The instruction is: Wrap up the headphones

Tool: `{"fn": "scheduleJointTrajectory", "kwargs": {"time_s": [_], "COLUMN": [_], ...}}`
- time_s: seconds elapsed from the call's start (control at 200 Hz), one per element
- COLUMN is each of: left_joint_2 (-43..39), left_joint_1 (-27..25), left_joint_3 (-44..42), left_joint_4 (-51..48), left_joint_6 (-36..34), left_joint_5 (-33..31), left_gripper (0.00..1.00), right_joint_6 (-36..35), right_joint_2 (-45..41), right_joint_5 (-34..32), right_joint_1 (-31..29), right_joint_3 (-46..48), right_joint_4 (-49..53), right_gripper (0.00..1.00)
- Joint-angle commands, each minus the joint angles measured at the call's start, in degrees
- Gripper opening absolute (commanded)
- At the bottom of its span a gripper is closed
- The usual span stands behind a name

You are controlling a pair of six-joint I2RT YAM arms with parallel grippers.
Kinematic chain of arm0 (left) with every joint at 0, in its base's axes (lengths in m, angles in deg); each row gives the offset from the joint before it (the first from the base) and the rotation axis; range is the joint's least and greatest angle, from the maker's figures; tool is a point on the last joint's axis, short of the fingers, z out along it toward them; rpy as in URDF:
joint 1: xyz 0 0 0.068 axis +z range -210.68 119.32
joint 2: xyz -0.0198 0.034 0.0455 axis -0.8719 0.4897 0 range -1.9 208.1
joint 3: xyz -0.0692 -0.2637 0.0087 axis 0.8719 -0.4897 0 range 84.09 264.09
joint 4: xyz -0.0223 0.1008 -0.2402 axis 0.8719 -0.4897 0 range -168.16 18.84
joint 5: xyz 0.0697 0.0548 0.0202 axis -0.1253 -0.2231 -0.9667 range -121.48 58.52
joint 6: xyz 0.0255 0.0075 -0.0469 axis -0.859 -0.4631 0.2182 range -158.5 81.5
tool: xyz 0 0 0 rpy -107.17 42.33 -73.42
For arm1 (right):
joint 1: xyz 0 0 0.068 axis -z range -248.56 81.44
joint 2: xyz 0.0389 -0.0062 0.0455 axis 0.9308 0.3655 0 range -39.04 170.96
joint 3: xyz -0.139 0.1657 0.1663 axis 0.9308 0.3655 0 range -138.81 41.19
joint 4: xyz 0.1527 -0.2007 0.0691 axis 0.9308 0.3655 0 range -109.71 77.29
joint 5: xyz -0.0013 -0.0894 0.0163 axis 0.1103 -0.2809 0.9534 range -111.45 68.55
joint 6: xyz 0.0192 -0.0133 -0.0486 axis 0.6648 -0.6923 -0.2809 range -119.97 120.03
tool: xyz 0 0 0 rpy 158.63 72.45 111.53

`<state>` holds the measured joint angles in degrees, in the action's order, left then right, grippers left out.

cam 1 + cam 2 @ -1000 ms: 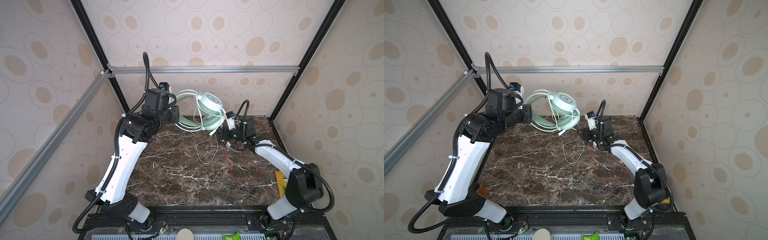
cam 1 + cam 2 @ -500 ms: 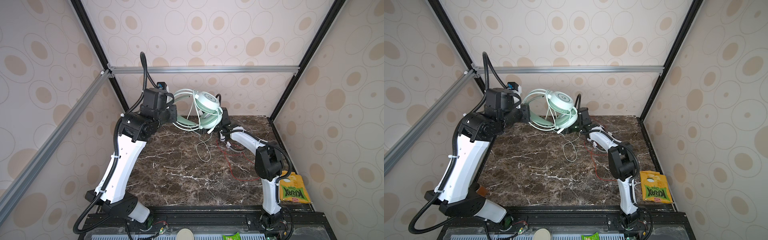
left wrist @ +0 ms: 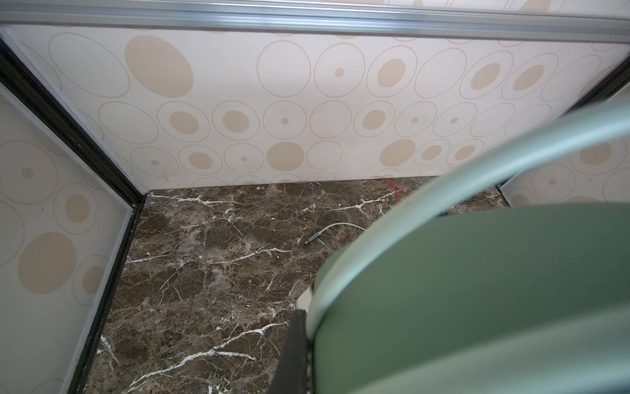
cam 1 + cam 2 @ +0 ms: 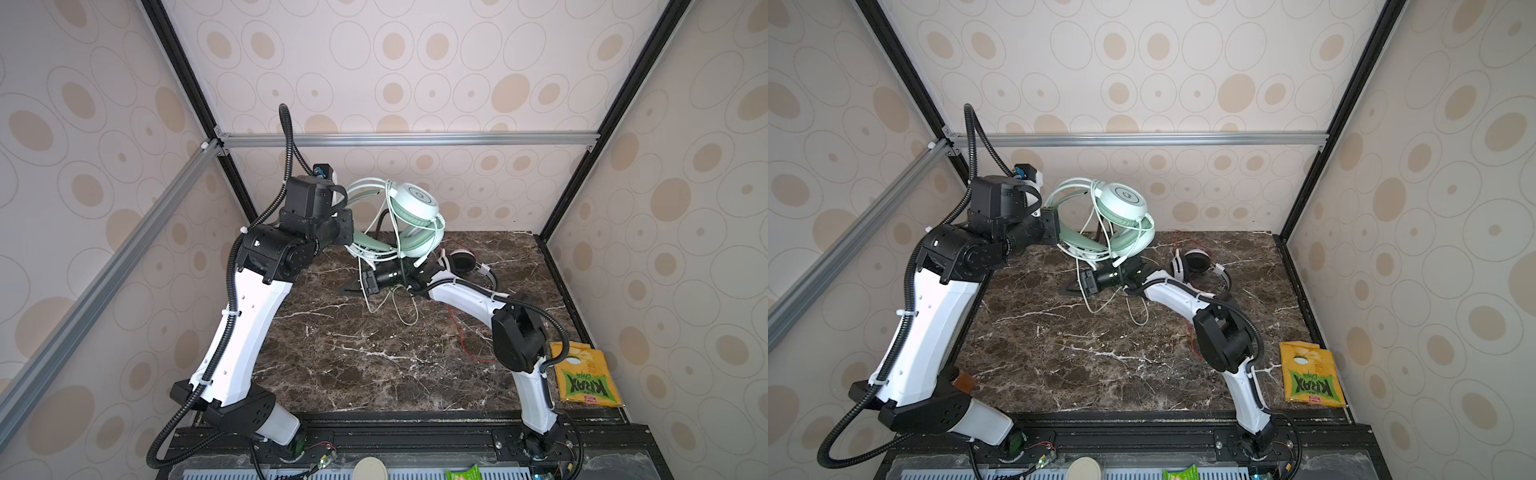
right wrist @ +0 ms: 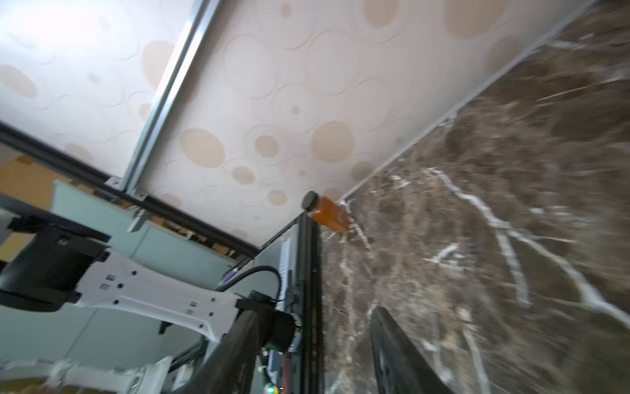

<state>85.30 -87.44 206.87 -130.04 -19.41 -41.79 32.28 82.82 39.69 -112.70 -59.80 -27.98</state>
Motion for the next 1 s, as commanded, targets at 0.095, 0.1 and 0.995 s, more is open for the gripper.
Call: {"fn": "scheduleJointTrajectory", "kwargs": {"time_s": [0.095,0.1,0.995], "left_joint_2": [-1.50,-1.55,-2.74], "left_joint_1": [0.48,0.48,0.55], "left_joint_3": [1.08,1.11,-0.09], "left_joint_4": [4.47,4.47,4.98], "left_joint_6": [1.34,1.32,2.16], "left_joint_5": [1.15,1.16,1.55], "left_gripper": [0.00,0.00,0.00], "right_joint_6": [9.62,9.60,-19.66], "right_joint_2": [-3.90,-4.08,-29.08], "right_joint_5": [-0.01,-0.30,-24.97], "right_joint_1": [6.51,6.87,28.79], "right_joint_3": [9.16,9.37,35.54], "right_joint_4": [-12.09,-11.89,14.06], "right_gripper": [0.59,0.60,0.72]}}
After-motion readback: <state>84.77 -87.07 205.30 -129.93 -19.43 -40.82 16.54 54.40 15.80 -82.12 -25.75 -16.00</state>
